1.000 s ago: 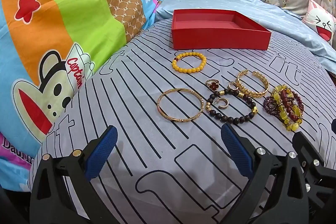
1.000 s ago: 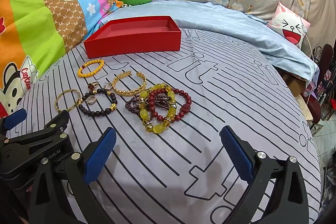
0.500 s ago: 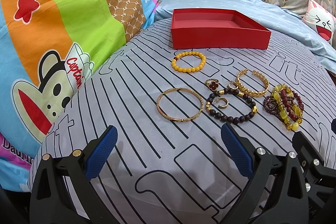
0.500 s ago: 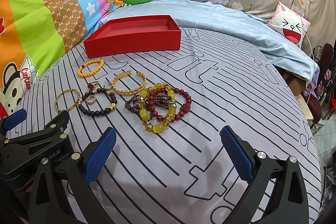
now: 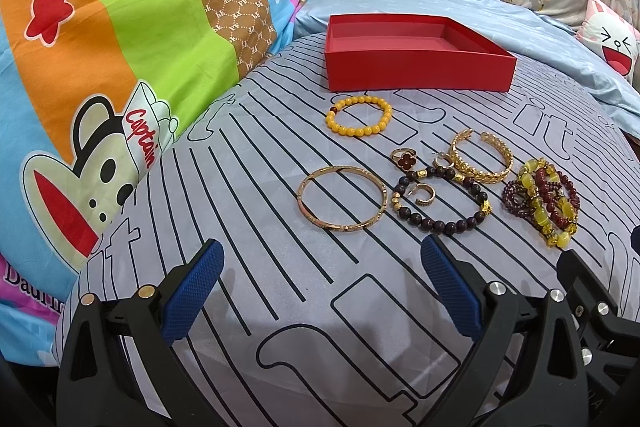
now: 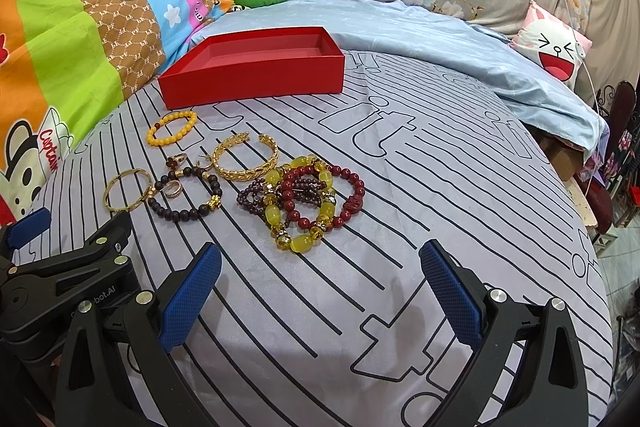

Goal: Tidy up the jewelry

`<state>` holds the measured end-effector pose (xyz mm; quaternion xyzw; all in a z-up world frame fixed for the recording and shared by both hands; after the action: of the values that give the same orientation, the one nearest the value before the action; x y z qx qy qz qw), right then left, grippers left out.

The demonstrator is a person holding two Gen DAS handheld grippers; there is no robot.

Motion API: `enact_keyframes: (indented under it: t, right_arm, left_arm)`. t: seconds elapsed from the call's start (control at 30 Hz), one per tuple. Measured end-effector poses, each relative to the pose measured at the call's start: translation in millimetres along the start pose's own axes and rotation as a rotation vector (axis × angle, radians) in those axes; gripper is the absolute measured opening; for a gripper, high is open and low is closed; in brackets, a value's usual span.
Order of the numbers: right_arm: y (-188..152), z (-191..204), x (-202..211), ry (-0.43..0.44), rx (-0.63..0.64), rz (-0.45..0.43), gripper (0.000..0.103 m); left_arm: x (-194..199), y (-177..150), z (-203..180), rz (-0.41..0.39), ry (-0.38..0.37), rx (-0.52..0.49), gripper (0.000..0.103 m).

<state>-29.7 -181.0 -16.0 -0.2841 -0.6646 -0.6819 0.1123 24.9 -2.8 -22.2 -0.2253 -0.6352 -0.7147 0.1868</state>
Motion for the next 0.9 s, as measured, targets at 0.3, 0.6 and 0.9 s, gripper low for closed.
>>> enact_keyframes:
  t: [0.3,0.6,0.9]
  right_arm:
    - [-2,-7,-4,0.003,-0.002,0.022,0.096]
    - [-2,-16,-7,0.026,0.013,0.069,0.096]
    - [10,-25,-22,0.038,-0.007,0.093,0.096]
  left_arm:
    - [-4,-2,8,0.013,-0.044,0.053,0.095]
    - [-15,13,30,0.003,-0.052,0.069,0.094]
    - [-34,24,30,0.036,-0.079,0.049,0.094]
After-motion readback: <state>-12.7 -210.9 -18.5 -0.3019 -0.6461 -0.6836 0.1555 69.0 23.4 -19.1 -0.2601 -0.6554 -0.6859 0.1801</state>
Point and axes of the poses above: each gripper's, at about its wrist camera, not at the fingertips, and x roughly against the way its jaws point, z to its left, y to its top, the point moved 4 cm from there along -x, roughly the way its jaws point, and after that the axes turned 11 degrees about -z, right-handed, at the moved point
